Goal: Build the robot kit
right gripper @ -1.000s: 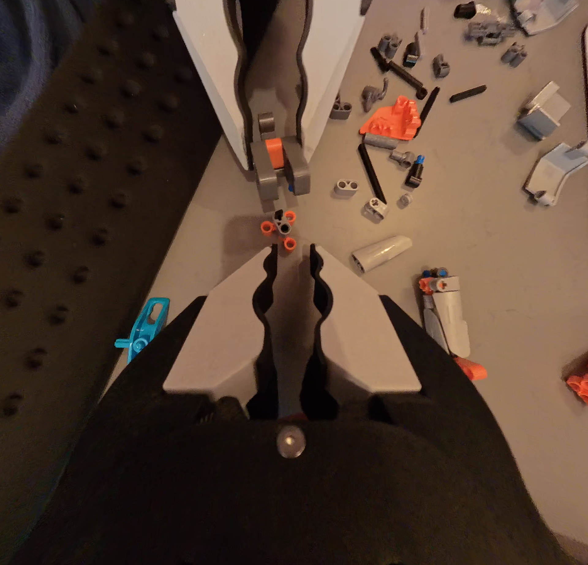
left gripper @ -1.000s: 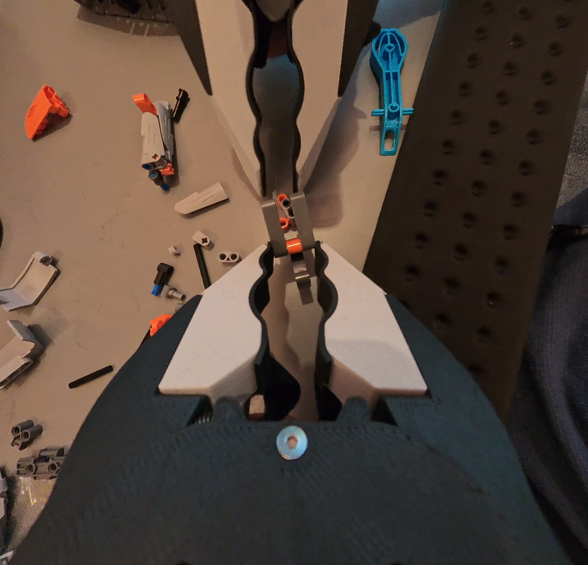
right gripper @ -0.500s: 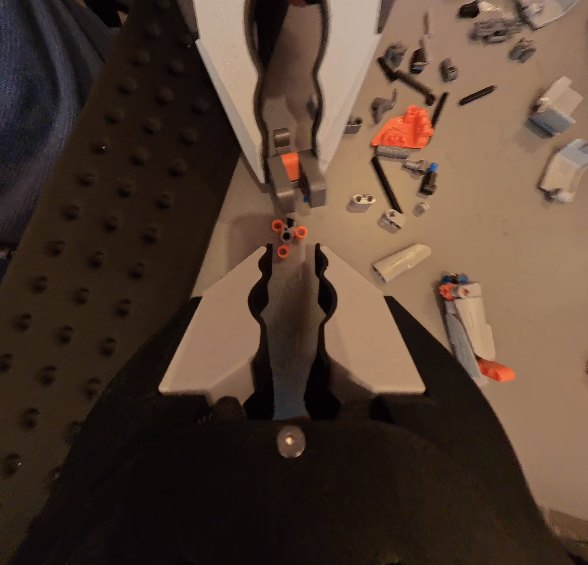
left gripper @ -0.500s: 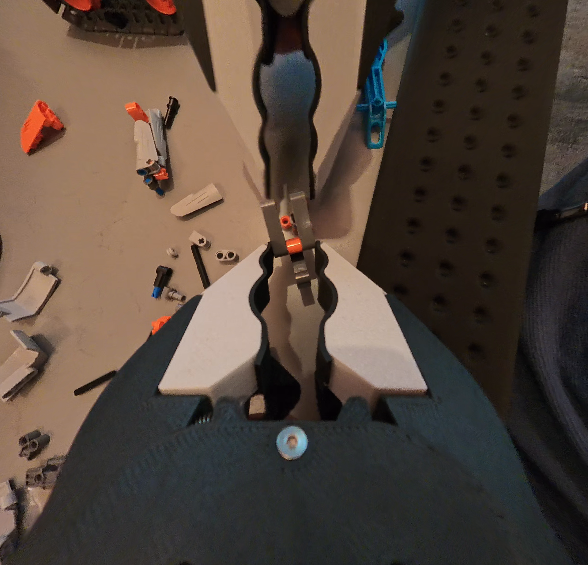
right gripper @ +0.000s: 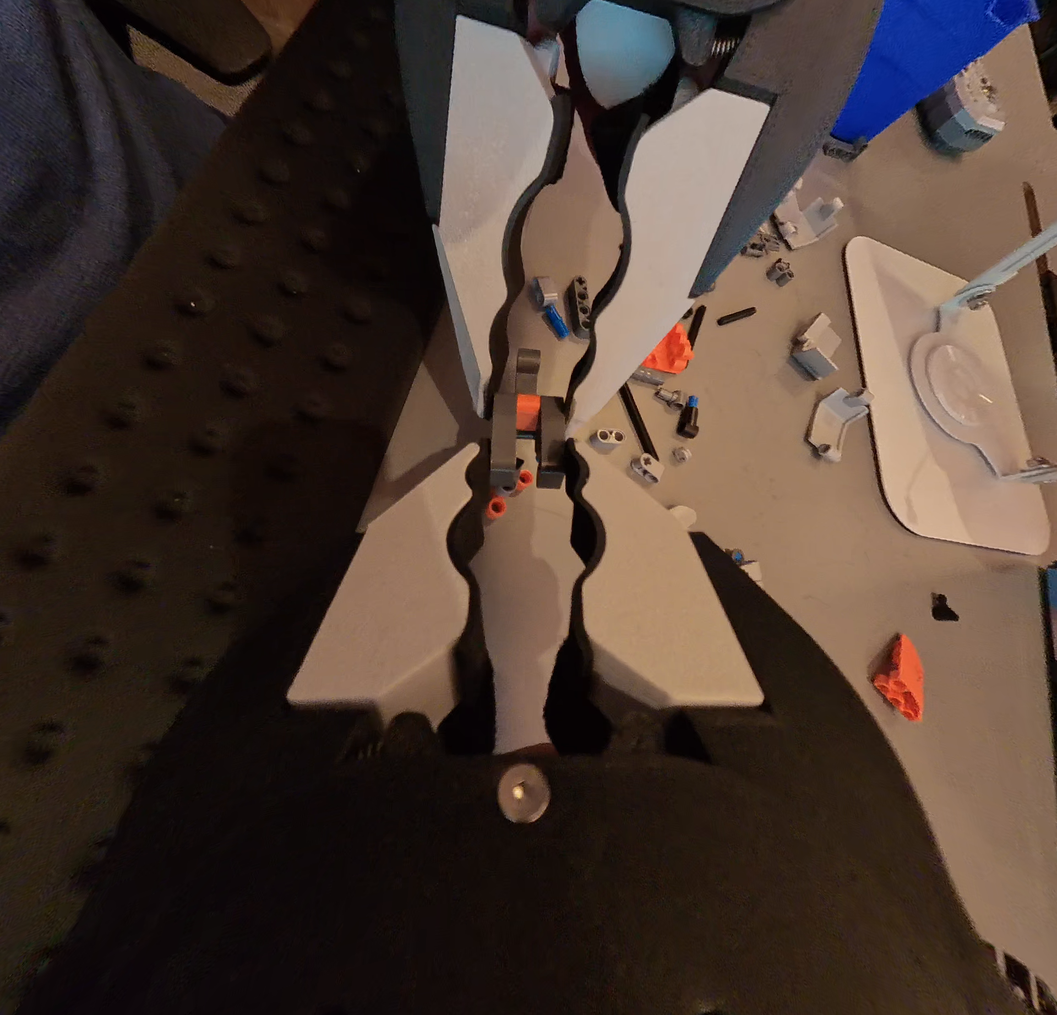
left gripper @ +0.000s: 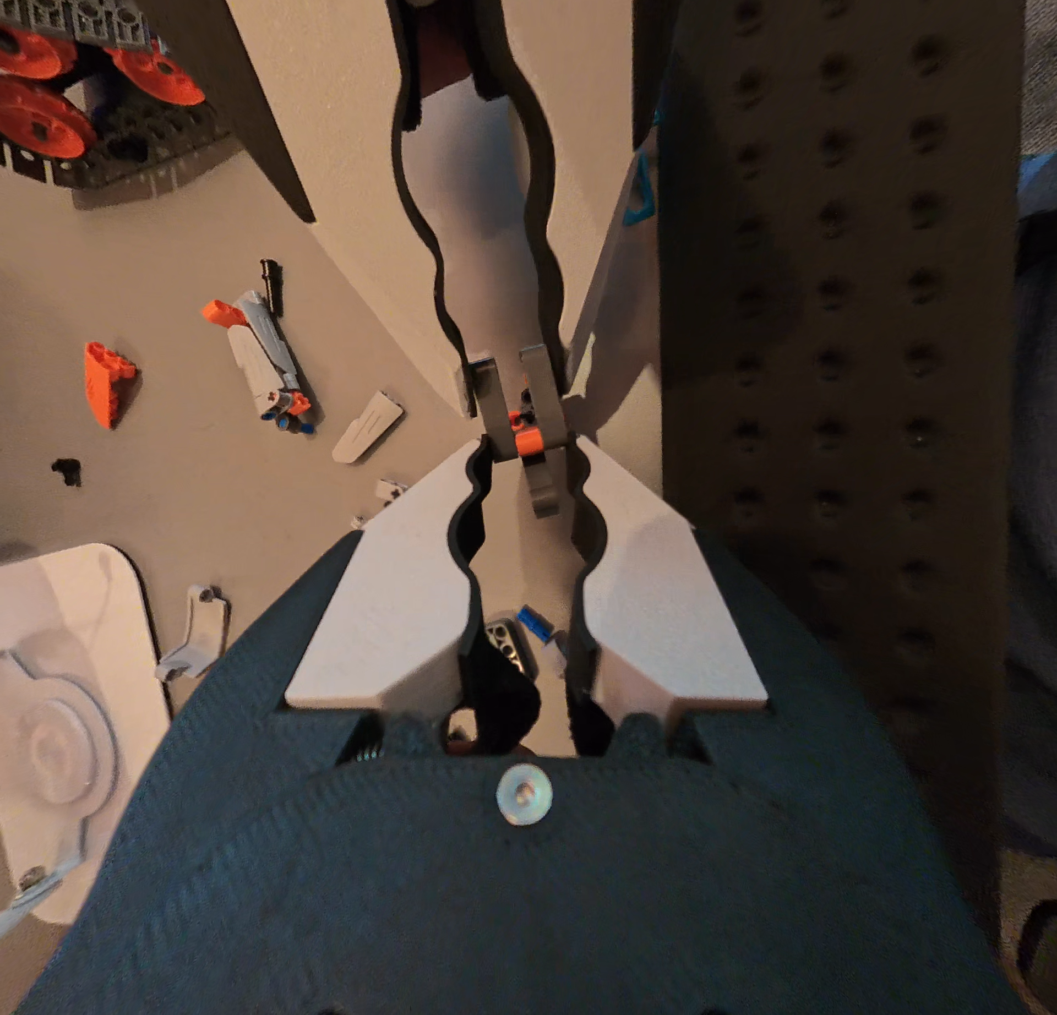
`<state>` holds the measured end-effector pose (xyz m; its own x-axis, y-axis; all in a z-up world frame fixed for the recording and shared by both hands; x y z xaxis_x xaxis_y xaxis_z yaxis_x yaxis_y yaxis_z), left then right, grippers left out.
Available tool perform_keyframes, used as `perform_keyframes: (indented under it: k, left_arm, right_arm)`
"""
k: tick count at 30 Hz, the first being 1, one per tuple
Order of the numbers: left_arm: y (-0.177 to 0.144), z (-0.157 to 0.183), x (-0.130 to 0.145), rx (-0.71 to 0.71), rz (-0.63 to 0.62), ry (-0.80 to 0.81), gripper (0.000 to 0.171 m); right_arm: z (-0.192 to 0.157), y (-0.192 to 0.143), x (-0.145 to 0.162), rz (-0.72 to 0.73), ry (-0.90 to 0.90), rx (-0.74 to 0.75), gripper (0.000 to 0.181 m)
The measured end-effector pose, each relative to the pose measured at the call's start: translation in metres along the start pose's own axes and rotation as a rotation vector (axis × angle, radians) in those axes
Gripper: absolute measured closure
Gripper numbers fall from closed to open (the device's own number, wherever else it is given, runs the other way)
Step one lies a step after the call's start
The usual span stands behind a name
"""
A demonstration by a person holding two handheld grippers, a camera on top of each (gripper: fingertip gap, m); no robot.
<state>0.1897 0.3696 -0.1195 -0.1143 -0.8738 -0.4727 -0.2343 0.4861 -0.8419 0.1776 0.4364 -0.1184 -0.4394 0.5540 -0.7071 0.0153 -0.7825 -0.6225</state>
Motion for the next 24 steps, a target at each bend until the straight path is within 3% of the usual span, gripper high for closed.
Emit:
perform_keyframes:
  k: [24]
  left_arm:
    - [0.014, -0.006, 0.003, 0.166, 0.015, 0.045, 0.148]
  right_arm:
    - [-0.004, 0.006, 0.017, 0.007, 0.201, -0.011, 0.159]
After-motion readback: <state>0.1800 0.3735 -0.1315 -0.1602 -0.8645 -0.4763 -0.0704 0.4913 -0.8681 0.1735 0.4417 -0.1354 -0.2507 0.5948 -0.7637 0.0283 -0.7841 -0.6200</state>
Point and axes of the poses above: each gripper's, where its closed fingertips meet, y out along the fingers, x out of its underside, z = x × y across the jaws, the point moved 5 cm from there along -y, back along the fingers
